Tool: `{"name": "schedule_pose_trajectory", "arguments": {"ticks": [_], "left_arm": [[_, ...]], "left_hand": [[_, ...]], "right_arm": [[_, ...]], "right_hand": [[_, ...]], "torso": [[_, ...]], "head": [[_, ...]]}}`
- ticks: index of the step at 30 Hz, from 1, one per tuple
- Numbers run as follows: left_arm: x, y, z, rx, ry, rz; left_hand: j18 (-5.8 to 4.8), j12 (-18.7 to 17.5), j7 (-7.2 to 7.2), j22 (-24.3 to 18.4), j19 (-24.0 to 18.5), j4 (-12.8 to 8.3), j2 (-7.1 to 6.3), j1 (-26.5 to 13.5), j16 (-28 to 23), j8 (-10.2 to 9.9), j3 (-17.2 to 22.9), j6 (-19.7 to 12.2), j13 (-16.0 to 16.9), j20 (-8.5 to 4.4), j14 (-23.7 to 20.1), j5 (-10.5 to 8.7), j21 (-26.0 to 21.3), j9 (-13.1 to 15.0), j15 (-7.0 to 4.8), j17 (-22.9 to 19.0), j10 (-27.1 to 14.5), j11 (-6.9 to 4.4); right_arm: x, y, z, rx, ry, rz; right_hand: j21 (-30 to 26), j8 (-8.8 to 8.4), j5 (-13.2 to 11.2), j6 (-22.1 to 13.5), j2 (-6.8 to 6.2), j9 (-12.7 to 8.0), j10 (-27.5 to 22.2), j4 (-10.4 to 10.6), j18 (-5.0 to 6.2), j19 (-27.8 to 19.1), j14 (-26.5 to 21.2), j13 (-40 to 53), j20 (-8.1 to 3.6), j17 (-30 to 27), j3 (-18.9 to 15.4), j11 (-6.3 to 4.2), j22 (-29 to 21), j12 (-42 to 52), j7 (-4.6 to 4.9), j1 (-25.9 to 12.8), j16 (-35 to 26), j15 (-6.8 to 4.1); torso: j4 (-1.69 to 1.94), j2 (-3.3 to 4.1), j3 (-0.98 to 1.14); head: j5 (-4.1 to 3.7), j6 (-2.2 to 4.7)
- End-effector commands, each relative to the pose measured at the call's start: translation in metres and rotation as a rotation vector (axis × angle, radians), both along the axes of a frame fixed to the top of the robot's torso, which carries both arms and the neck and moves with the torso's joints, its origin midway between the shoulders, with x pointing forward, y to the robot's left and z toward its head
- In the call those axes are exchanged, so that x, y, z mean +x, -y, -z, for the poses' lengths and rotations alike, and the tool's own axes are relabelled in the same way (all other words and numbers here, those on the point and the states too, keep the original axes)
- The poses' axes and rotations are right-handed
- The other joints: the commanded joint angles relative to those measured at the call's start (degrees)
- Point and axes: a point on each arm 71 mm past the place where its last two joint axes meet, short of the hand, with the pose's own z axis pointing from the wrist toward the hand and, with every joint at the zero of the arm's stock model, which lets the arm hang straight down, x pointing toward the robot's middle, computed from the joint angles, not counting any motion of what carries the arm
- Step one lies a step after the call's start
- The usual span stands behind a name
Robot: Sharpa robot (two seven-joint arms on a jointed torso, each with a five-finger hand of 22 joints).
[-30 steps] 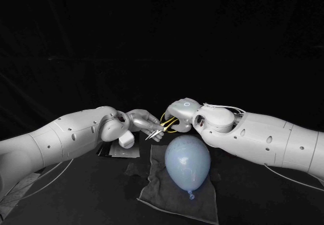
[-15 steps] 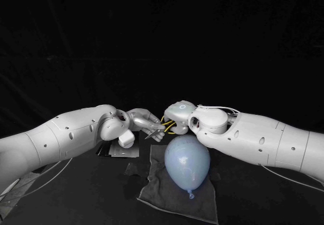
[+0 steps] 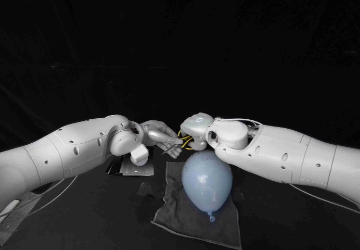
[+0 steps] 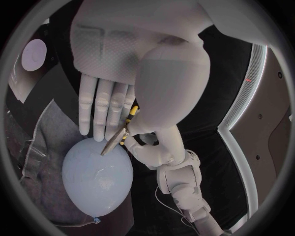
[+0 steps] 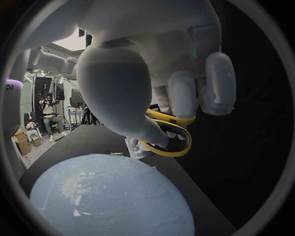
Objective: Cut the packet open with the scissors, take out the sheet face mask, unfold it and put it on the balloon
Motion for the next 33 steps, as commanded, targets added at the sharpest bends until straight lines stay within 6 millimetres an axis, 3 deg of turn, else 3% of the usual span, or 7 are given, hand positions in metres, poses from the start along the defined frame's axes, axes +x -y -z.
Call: {"name": "schedule_pose_trajectory", "arguments": {"ticks": [1, 5, 10, 14, 16, 25, 33], "left_arm": [[-0.0082, 0.0251, -0.0150, -0.103, 0.020, 0.128], [-0.0092, 0.0249, -0.0156, -0.102, 0.021, 0.141], [-0.0093, 0.0230, -0.0161, -0.106, 0.025, 0.147], [-0.0090, 0.0214, -0.0165, -0.110, 0.027, 0.149], [-0.0088, 0.0200, -0.0167, -0.114, 0.026, 0.150], [-0.0091, 0.0184, -0.0170, -0.128, 0.019, 0.161], [-0.0094, 0.0197, -0.0188, -0.163, 0.018, 0.166]], "left_hand": [[0.68, 0.20, -0.19, -0.06, -0.44, -2.12, 0.71, 0.16, -0.32, 0.97, 2.43, 0.62, 0.06, -0.07, -0.15, 0.14, -0.32, 3.65, -0.17, 0.07, 0.46, 0.02], [0.73, 0.20, -0.26, -0.06, -0.53, -2.18, 0.83, 0.11, -0.32, 1.04, 2.40, 0.62, 0.06, -0.13, -0.13, 0.13, -0.32, 3.75, -0.16, 0.11, 0.49, 0.01], [0.82, 0.20, -0.35, -0.05, -0.60, -2.28, 0.93, 0.07, -0.32, 1.13, 2.34, 0.61, 0.06, -0.21, -0.12, 0.11, -0.31, 3.88, -0.14, 0.16, 0.51, 0.00], [0.91, 0.20, -0.42, -0.03, -0.61, -2.34, 1.02, -0.01, -0.31, 1.22, 2.26, 0.60, 0.06, -0.27, -0.10, 0.10, -0.28, 4.00, -0.13, 0.21, 0.55, 0.00], [0.97, 0.21, -0.46, -0.01, -0.62, -2.38, 1.08, -0.09, -0.30, 1.28, 2.17, 0.58, 0.06, -0.32, -0.08, 0.10, -0.24, 4.09, -0.12, 0.25, 0.57, 0.00], [1.02, 0.20, -0.49, 0.00, -0.63, -2.41, 1.14, -0.14, -0.30, 1.33, 2.10, 0.55, 0.06, -0.36, -0.07, 0.10, -0.22, 4.17, -0.12, 0.28, 0.59, 0.00], [1.08, 0.20, -0.54, 0.01, -0.66, -2.46, 1.21, -0.19, -0.30, 1.39, 2.01, 0.52, 0.06, -0.41, -0.07, 0.09, -0.20, 4.26, -0.10, 0.32, 0.59, 0.00]], "right_arm": [[-0.0025, -0.0042, 0.0087, -0.051, -0.022, -0.020], [-0.0014, -0.0024, 0.0089, -0.052, -0.023, -0.025], [-0.0016, -0.0009, 0.0079, -0.037, -0.013, -0.039], [-0.0030, -0.0013, 0.0064, -0.018, -0.002, -0.053], [-0.0041, -0.0016, 0.0059, -0.009, 0.000, -0.060], [-0.0055, -0.0008, 0.0048, 0.013, 0.003, -0.037], [-0.0060, -0.0004, 0.0039, 0.032, 0.002, -0.015]], "right_hand": [[0.53, 0.62, -0.31, -0.35, 2.46, 0.45, 5.89, -0.12, -0.47, 1.98, 0.49, 0.32, -0.10, -0.20, 0.54, -2.84, 10.32, 1.38, -0.45, 0.73, 0.16, -0.51], [1.27, 2.77, -0.30, 1.84, 3.56, 2.11, 12.54, -0.95, -0.73, 2.56, 0.40, 1.15, -1.14, -0.62, 0.30, -4.09, 11.12, 3.41, -1.07, 1.13, -0.02, -1.59], [1.67, 5.63, -0.31, 4.21, 2.42, 4.63, 19.73, -2.02, -0.87, 2.88, 0.51, 2.56, -2.54, -0.50, -1.55, -5.99, 11.59, 5.54, -2.84, 0.70, -0.06, -3.15], [1.93, 6.83, -0.40, 4.20, 2.59, 6.08, 21.72, -2.11, -0.98, 3.12, 0.80, 3.91, -3.42, 0.70, -2.25, -6.82, 11.89, 7.67, -3.69, 0.36, 0.43, -4.02], [1.83, 7.27, -0.19, 3.13, 3.70, 7.26, 21.61, -1.82, -0.96, 3.07, 0.71, 8.64, -4.15, 0.32, -3.71, -7.66, 11.86, 17.00, -4.14, -0.20, 0.12, -4.62], [3.91, 7.72, -0.29, 2.28, 5.45, 9.14, 21.47, 0.67, -1.65, 4.77, 1.88, 15.39, -4.58, 5.84, -5.75, -8.06, 13.84, 27.93, -4.64, -2.28, 2.75, -5.03], [3.15, 7.57, -0.29, 1.97, 4.87, 9.66, 20.07, -0.17, -1.41, 4.18, 1.48, 16.66, -4.67, 4.32, -6.23, -8.08, 13.22, 29.13, -4.64, -1.15, 2.13, -5.07]], "torso": [[-0.02, 0.07, -0.01], [0.00, 0.10, 0.01], [-0.06, 0.07, 0.01], [-0.04, 0.04, 0.06], [-0.03, 0.03, 0.06], [-0.04, 0.04, 0.05], [-0.06, -0.03, 0.02]], "head": [[-0.10, 0.04], [-0.12, -0.02], [-0.13, 0.00], [-0.12, -0.01], [-0.13, 0.00], [-0.21, 0.15], [-0.16, 0.27]]}}
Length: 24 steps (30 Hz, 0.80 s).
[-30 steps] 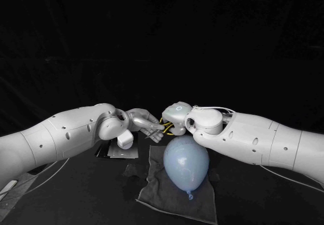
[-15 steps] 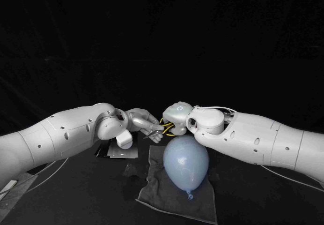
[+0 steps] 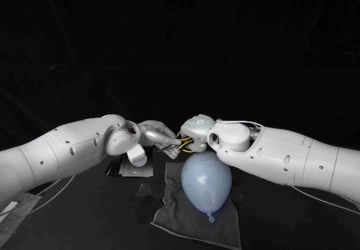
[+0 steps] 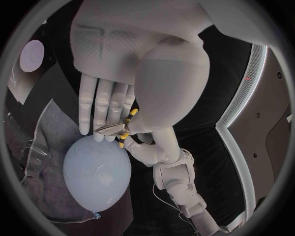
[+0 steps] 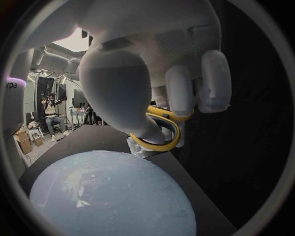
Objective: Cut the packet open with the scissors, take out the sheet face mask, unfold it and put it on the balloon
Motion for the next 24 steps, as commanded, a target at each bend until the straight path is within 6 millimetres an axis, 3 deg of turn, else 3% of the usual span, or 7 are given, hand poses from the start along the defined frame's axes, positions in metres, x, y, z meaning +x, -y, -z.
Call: {"name": "schedule_pose_trajectory", "arguments": {"ticks": [1, 4, 6, 8, 19, 22, 24], "left_arm": [[-0.0081, 0.0251, -0.0151, -0.163, 0.008, 0.123], [-0.0083, 0.0259, -0.0162, -0.182, 0.009, 0.124], [-0.0084, 0.0264, -0.0170, -0.198, 0.009, 0.123], [-0.0086, 0.0269, -0.0178, -0.212, 0.009, 0.122], [-0.0096, 0.0296, -0.0203, -0.256, 0.009, 0.133], [-0.0102, 0.0306, -0.0208, -0.265, 0.008, 0.140], [-0.0104, 0.0310, -0.0209, -0.269, 0.006, 0.142]], "left_hand": [[1.11, 0.20, -0.46, 0.01, -0.26, -2.47, 0.65, -0.16, -0.30, 1.39, 1.99, 0.62, 0.06, -0.01, -0.16, 0.10, -0.06, 0.13, -0.21, 0.11, 0.39, 0.06], [1.14, 0.20, -0.48, 0.01, -0.27, -2.48, 0.69, -0.19, -0.30, 1.42, 1.95, 0.61, 0.06, -0.04, -0.15, 0.10, -0.05, 0.17, -0.20, 0.13, 0.40, 0.06], [1.18, 0.21, -0.51, 0.03, -0.26, -2.50, 0.74, -0.24, -0.30, 1.46, 1.87, 0.59, 0.06, -0.08, -0.14, 0.10, -0.02, 0.25, -0.19, 0.16, 0.42, 0.06], [1.22, 0.21, -0.57, 0.04, -0.25, -2.54, 0.78, -0.28, -0.29, 1.51, 1.77, 0.56, 0.06, -0.12, -0.13, 0.09, 0.01, 0.32, -0.19, 0.19, 0.44, 0.06], [1.41, 0.19, -1.07, 0.13, -0.27, -2.72, 1.19, -0.46, -0.27, 1.95, 0.90, 0.44, 0.05, -0.60, -0.06, 0.09, 0.17, 0.95, -0.13, 0.45, 0.52, -0.08], [1.43, 0.18, -1.11, 0.13, -0.29, -2.72, 1.23, -0.49, -0.27, 1.99, 0.80, 0.41, 0.05, -0.69, -0.07, 0.09, 0.18, 1.01, -0.11, 0.48, 0.52, -0.09], [1.44, 0.18, -1.14, 0.13, -0.31, -2.73, 1.28, -0.50, -0.28, 2.02, 0.71, 0.39, 0.05, -0.76, -0.07, 0.09, 0.19, 1.07, -0.10, 0.51, 0.53, -0.10]], "right_arm": [[-0.0024, -0.0052, 0.0021, 0.019, -0.009, 0.011], [-0.0023, -0.0053, 0.0027, 0.023, -0.025, 0.015], [-0.0022, -0.0053, 0.0033, 0.024, -0.038, 0.017], [-0.0022, -0.0050, 0.0039, 0.031, -0.056, 0.015], [-0.0046, -0.0081, 0.0083, 0.023, -0.137, 0.001], [-0.0042, -0.0082, 0.0088, 0.020, -0.143, 0.005], [-0.0034, -0.0078, 0.0084, 0.024, -0.140, 0.010]], "right_hand": [[-0.71, -0.04, -0.22, -0.48, 0.19, 0.20, 16.91, -0.65, -0.46, 4.11, 1.13, -0.19, -0.39, -1.04, -0.16, -7.13, 13.01, 8.00, 0.07, 1.72, -0.62, -0.28], [-1.14, -1.12, -0.20, -2.14, 0.29, 0.10, 10.40, -0.49, -0.35, 3.78, 0.97, -2.78, 0.07, -1.54, 0.41, -5.95, 12.67, 1.87, 1.20, 1.90, -0.94, 0.52], [-1.63, -2.56, -0.24, -4.28, 0.12, -0.33, 3.34, 0.03, -0.24, 3.43, 0.87, -6.78, 1.22, -1.92, 1.94, -3.70, 12.30, -6.27, 3.25, 1.80, -1.13, 2.33], [-2.22, -3.40, -0.19, -5.27, -0.12, -0.59, 1.63, -0.01, -0.08, 3.02, 0.78, -9.69, 2.34, -2.06, 3.35, -2.39, 11.83, -11.08, 4.36, 2.12, -1.15, 3.52], [-3.14, -4.92, -0.19, -7.63, 2.89, -1.04, 0.93, -0.81, 0.26, 2.42, 0.58, -15.53, 4.26, -2.18, 8.82, -0.93, 11.20, -18.65, 5.45, 3.39, -0.95, 4.86], [-2.94, -4.45, -0.20, -6.67, 2.70, -0.80, 3.32, -0.98, 0.21, 2.58, 0.52, -16.01, 4.41, -2.36, 9.52, -1.03, 11.39, -18.62, 5.63, 2.91, -0.96, 4.85], [-2.44, -3.49, -0.13, -4.94, 2.25, -0.32, 8.81, -1.46, 0.08, 2.95, 0.49, -15.31, 4.09, -2.58, 9.28, -2.17, 11.81, -16.54, 4.81, 2.75, -1.01, 4.15]], "torso": [[0.00, -0.04, -0.03], [0.05, -0.03, -0.03], [0.08, -0.03, -0.03], [0.08, 0.00, -0.05], [0.05, 0.00, -0.01], [0.03, 0.01, -0.01], [0.06, 0.01, -0.01]], "head": [[0.04, 0.06], [0.01, 0.08], [0.02, 0.11], [0.03, 0.15], [0.10, 0.02], [0.12, -0.01], [0.10, -0.01]]}}
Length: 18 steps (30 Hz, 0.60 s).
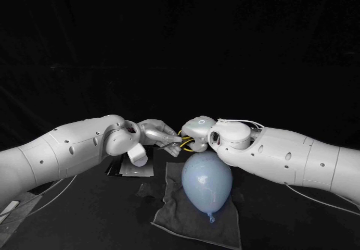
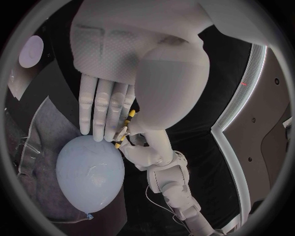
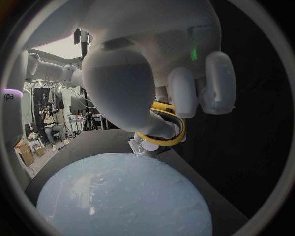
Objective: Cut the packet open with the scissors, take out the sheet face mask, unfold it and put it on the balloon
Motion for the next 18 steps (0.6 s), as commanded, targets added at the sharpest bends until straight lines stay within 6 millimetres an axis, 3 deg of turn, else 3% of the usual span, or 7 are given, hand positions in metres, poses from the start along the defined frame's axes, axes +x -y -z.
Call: {"name": "schedule_pose_trajectory", "arguments": {"ticks": [1, 8, 14, 16, 18], "left_arm": [[-0.011, 0.032, -0.019, -0.207, 0.005, 0.146], [-0.009, 0.028, -0.019, -0.208, -0.010, 0.123], [-0.005, 0.021, -0.016, -0.170, -0.030, 0.059], [-0.004, 0.019, -0.015, -0.162, -0.032, 0.041], [-0.002, 0.015, -0.014, -0.156, -0.037, 0.013]], "left_hand": [[0.80, 0.18, -0.95, 0.07, 0.11, -1.84, 0.76, 0.02, -0.28, 2.03, 1.59, 0.59, 0.05, -0.35, -0.18, 0.20, 0.19, 1.13, -0.41, 0.09, 0.40, -0.23], [0.74, 0.14, -0.73, 0.10, 0.06, -2.22, 0.57, 0.17, -0.30, 2.03, 1.25, 0.34, 0.03, -0.54, -0.20, 0.22, 0.26, 1.33, -0.46, 0.21, 0.33, -0.18], [0.45, -0.01, 0.28, 0.16, 0.07, -2.32, 0.47, -0.06, -0.63, 1.65, 1.08, -0.47, -0.06, -0.03, -0.69, 0.25, 0.40, 1.45, -0.43, 0.29, -0.26, 0.06], [0.31, -0.08, 0.92, 0.13, -0.05, -2.42, -0.24, -0.37, -1.03, 1.38, 0.68, -0.99, -0.10, 0.36, -1.39, 0.24, 0.37, 1.48, -0.16, 0.23, -1.03, 0.46], [0.13, -0.14, 1.74, -0.06, -0.47, -1.38, -2.53, -2.46, -1.63, 0.75, -1.12, -1.95, -0.14, 0.81, -2.54, 0.21, 0.03, 1.34, 0.44, 0.11, -2.55, 1.26]], "right_arm": [[-0.005, -0.009, 0.006, -0.001, -0.041, -0.020], [0.000, -0.003, 0.004, 0.050, -0.046, 0.021], [0.001, 0.002, 0.001, 0.098, -0.023, 0.040], [0.002, 0.003, 0.000, 0.111, -0.016, 0.043], [0.002, 0.006, -0.002, 0.133, -0.008, 0.045]], "right_hand": [[0.58, 1.08, -0.19, 1.11, 0.49, 0.58, 11.52, -0.57, 0.02, 3.00, 0.55, 0.86, -0.47, -0.36, -0.17, -2.60, 11.95, 2.67, -0.33, -0.88, -0.13, -1.10], [0.40, 1.68, -0.19, 2.17, 0.28, 1.14, 15.67, -0.80, 0.05, 2.87, 0.45, 1.60, -1.64, -0.97, 0.04, -3.70, 11.88, 3.12, -1.32, -1.50, -0.56, -2.15], [0.63, 1.99, -0.20, 2.65, -0.01, 1.55, 17.67, -0.59, -0.03, 3.06, 0.58, 2.45, -2.08, -0.81, -0.45, -4.19, 12.10, 3.54, -1.79, -2.19, -0.54, -2.58], [0.75, 2.58, -0.23, 3.56, -0.70, 1.98, 18.93, -0.09, -0.07, 3.16, 0.64, 3.03, -2.31, -0.75, -1.74, -4.61, 12.20, 4.02, -2.30, -3.14, -0.52, -2.88], [0.81, 2.78, -0.21, 3.82, -0.84, 2.20, 19.28, 0.18, -0.09, 3.22, 0.67, 3.35, -2.50, -0.70, -2.43, -4.83, 12.27, 4.16, -2.55, -3.48, -0.52, -3.09]], "torso": [[0.02, 0.01, 0.00], [0.03, -0.02, 0.03], [-0.03, 0.01, 0.02], [-0.04, -0.01, 0.02], [-0.06, -0.01, 0.02]], "head": [[-0.02, -0.02], [0.08, -0.03], [0.06, 0.04], [0.02, 0.13], [0.04, 0.22]]}}
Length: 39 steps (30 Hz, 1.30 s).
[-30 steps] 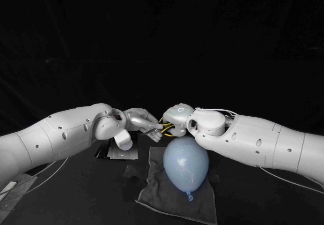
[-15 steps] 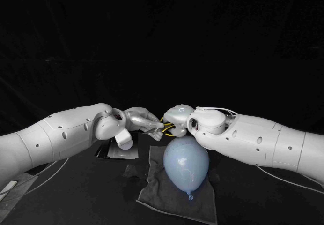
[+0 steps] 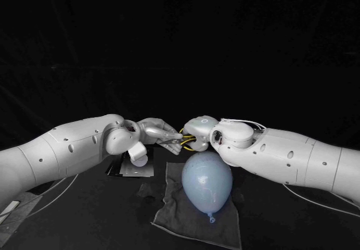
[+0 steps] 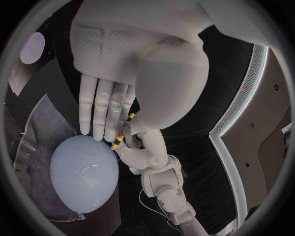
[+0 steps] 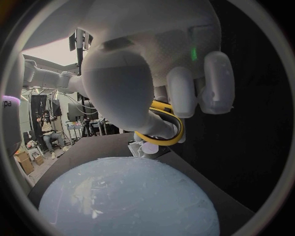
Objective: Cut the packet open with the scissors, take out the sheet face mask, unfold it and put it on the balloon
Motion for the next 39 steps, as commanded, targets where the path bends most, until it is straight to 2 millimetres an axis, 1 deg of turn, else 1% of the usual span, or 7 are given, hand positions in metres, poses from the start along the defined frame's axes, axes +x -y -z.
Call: {"name": "schedule_pose_trajectory", "arguments": {"ticks": [1, 6, 8, 10, 15, 26, 39], "left_arm": [[-0.003, 0.014, -0.011, -0.113, -0.015, 0.027], [0.003, 0.001, -0.010, -0.113, -0.020, -0.042], [0.005, -0.004, -0.010, -0.112, -0.023, -0.066], [0.007, -0.010, -0.009, -0.115, -0.025, -0.093], [0.014, -0.027, -0.009, -0.152, -0.032, -0.180], [0.022, -0.083, -0.012, -0.223, 0.017, -0.390], [0.011, -0.126, 0.003, -0.268, 0.129, -0.539]], "left_hand": [[0.13, -0.12, 1.80, -0.24, -0.37, 3.08, -5.54, -7.50, -0.56, -0.41, -3.53, -2.25, -0.08, 0.72, -1.16, 0.53, -0.39, 0.80, 0.81, -0.06, -2.65, 1.41], [-0.51, 0.11, 2.56, -0.84, -1.13, 7.16, -8.11, -15.30, -0.95, -2.77, -10.31, -3.85, 0.12, 0.88, -2.45, 0.22, -1.55, -0.44, 1.34, 0.21, -5.45, 2.14], [-0.96, 0.31, 3.06, -0.88, -1.07, 7.08, -7.24, -16.77, -1.20, -3.82, -14.17, -4.72, 0.19, 0.86, -3.34, 0.14, -1.97, -0.91, 1.78, 0.26, -7.21, 2.63], [-1.34, 0.74, 4.26, -0.85, -0.64, 6.68, -2.44, -15.36, -1.32, -5.61, -28.52, -6.61, 0.31, 0.80, -5.09, 0.24, -2.56, -1.58, 2.64, 0.19, -10.03, 3.30], [-1.33, 0.81, 4.47, -0.82, -0.37, 7.48, -3.56, -17.02, -1.07, -6.38, -35.91, -7.61, 0.27, 0.80, -5.89, 0.32, -2.87, -1.78, 2.79, 0.12, -11.12, 3.91], [-0.30, 2.34, 3.30, -0.48, 1.82, 7.32, -0.15, -17.84, 0.77, -5.23, -35.47, -5.24, 0.52, 0.68, -4.00, 0.27, -2.16, -1.19, 1.85, 0.53, -9.24, 2.87], [0.85, 2.84, 0.81, 0.69, 8.98, 6.85, 2.58, -4.69, 4.00, -4.41, -35.89, -1.20, 0.41, -1.25, 0.98, 0.27, 1.52, -1.16, -0.41, 1.92, -4.46, 0.58]], "right_arm": [[-0.001, 0.000, -0.002, 0.069, 0.018, 0.011], [-0.003, 0.005, -0.007, 0.105, 0.065, -0.014], [-0.005, 0.008, -0.009, 0.112, 0.085, -0.025], [-0.005, 0.011, -0.011, 0.115, 0.098, -0.029], [-0.004, 0.021, -0.013, 0.132, 0.106, -0.019], [-0.001, 0.062, -0.022, 0.264, 0.061, 0.034], [0.002, 0.121, -0.023, 0.781, -0.313, 0.181]], "right_hand": [[0.26, 0.43, -0.16, 0.50, -0.24, 0.70, 19.28, 0.35, -0.10, 3.30, 0.69, 0.35, -0.48, 0.13, -0.87, -4.84, 12.32, 0.27, -0.21, -0.70, -0.30, -0.39], [0.22, 0.41, -0.15, 0.43, -0.10, 0.74, 19.18, 0.33, -0.09, 3.27, 0.66, 0.44, -0.56, -0.11, -0.91, -4.91, 12.29, 0.21, -0.27, -0.57, -0.42, -0.46], [0.30, 0.38, -0.15, 0.36, -0.01, 0.76, 19.11, 0.34, -0.11, 3.33, 0.67, 0.48, -0.59, -0.03, -0.91, -4.90, 12.36, 0.16, -0.26, -0.52, -0.39, -0.48], [0.42, 0.38, -0.15, 0.36, 0.02, 0.76, 19.10, 0.34, -0.15, 3.41, 0.69, 0.49, -0.60, 0.08, -0.90, -4.91, 12.44, 0.15, -0.27, -0.50, -0.34, -0.49], [0.50, 0.38, -0.15, 0.36, 0.03, 0.77, 19.09, 0.32, -0.17, 3.47, 0.72, 0.51, -0.61, 0.21, -0.91, -4.92, 12.50, 0.14, -0.28, -0.46, -0.29, -0.49], [0.42, 0.38, -0.15, 0.35, 0.04, 0.81, 19.04, 0.23, -0.15, 3.41, 0.69, 0.57, -0.65, 0.02, -0.92, -4.95, 12.45, 0.09, -0.31, -0.30, -0.38, -0.52], [0.20, 0.21, -0.15, 0.01, 0.39, 0.88, 18.98, 0.25, -0.09, 3.25, 0.62, 0.86, -0.73, -0.34, -0.96, -4.87, 12.30, -0.03, -0.16, 0.06, -0.58, -0.51]], "torso": [[-0.05, -0.01, 0.02], [-0.06, 0.00, 0.01], [-0.08, 0.02, 0.03], [-0.08, 0.02, 0.03], [0.02, 0.01, 0.07], [-0.08, -0.01, 0.03], [-0.03, 0.05, -0.01]], "head": [[-0.05, 0.20], [-0.26, 0.43], [-0.29, 0.46], [-0.29, 0.46], [-0.40, 0.45], [-0.50, 0.72], [-1.73, 2.09]]}}
